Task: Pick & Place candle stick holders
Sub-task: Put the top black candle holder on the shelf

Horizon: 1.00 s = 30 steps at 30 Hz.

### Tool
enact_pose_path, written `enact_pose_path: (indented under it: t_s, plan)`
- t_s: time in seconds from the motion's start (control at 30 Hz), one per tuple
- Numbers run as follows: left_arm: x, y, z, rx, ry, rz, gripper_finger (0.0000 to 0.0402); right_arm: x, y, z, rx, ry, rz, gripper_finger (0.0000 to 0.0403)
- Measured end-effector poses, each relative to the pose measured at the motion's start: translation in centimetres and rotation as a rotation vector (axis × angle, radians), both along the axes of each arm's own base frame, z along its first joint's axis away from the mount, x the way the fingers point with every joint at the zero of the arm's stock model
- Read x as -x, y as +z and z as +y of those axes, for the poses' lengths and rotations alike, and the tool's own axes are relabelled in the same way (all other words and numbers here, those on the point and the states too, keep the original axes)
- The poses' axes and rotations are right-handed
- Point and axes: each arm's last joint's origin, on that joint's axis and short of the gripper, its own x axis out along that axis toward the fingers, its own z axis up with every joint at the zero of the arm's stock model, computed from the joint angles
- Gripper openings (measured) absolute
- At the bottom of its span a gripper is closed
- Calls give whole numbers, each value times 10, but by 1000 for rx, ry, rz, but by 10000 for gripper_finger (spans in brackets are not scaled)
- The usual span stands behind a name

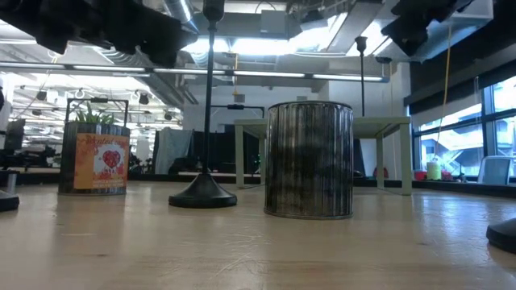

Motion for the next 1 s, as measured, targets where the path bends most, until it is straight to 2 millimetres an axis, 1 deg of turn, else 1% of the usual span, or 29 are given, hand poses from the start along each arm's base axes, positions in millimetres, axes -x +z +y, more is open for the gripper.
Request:
enact_pose_path:
  t_s: [0.13, 0.3, 0.5, 0.77, 0.87, 1.0]
  plan:
    - [-7, 3, 0, 14, -10, -1, 185, -5, 0, -1, 57, -41, -3, 181]
    - [-27, 8, 5, 84, -18, 41, 194, -14, -3, -3, 66, -44, 3, 181]
    - [-42, 2, 6, 111, -138, 150, 194, -26, -12, -5, 58, -41, 60, 181]
    - [-55, -2, 6, 96, -155, 173, 194, -39, -23, -7, 49, -39, 126, 181]
    - [-61, -1, 4, 70, -202, 168, 193, -42, -26, -7, 46, -39, 145, 181]
    - [-65, 0, 4, 55, -221, 164, 174, -46, -30, -8, 43, -38, 166, 181]
